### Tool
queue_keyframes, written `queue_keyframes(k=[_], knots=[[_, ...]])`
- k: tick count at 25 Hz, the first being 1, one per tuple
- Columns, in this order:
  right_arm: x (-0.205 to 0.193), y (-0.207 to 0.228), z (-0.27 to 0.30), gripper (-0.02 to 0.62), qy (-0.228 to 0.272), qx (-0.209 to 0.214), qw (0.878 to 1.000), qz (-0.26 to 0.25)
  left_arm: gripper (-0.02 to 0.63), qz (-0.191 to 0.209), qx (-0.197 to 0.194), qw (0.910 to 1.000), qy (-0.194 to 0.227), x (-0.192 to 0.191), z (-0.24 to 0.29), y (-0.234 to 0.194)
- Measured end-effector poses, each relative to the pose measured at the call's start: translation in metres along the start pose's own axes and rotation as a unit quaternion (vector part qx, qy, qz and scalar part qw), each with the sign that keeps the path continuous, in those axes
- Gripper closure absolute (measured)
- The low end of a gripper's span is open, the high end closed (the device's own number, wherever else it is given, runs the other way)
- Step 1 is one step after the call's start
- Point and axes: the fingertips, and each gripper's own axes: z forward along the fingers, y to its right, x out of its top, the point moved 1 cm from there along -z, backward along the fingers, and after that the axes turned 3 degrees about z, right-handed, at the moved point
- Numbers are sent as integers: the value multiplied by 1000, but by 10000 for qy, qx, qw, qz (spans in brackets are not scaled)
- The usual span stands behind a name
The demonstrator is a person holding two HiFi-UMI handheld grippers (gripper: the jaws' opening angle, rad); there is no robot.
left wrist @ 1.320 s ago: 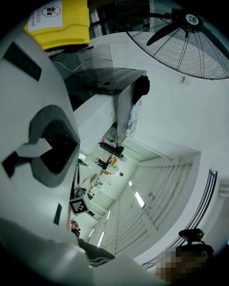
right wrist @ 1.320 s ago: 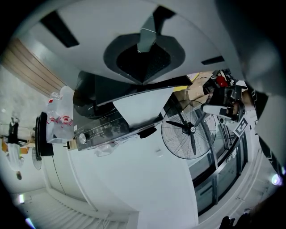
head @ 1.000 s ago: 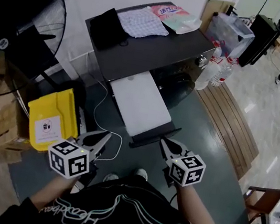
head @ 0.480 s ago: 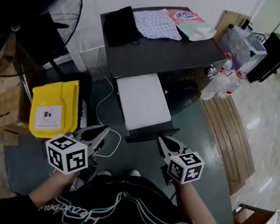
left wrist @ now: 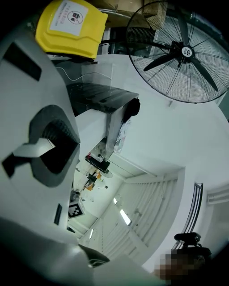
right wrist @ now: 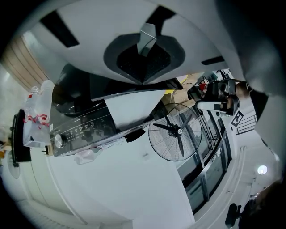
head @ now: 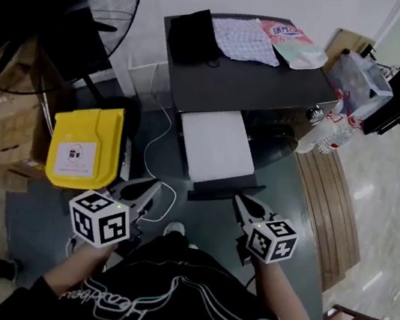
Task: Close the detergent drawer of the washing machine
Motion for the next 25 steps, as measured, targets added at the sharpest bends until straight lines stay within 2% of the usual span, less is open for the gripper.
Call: queue_keyframes(k=[25], knots=[[42,6,53,569,189,-426,9984,334,583,-31,-176,9995,-274,43,29,-74]])
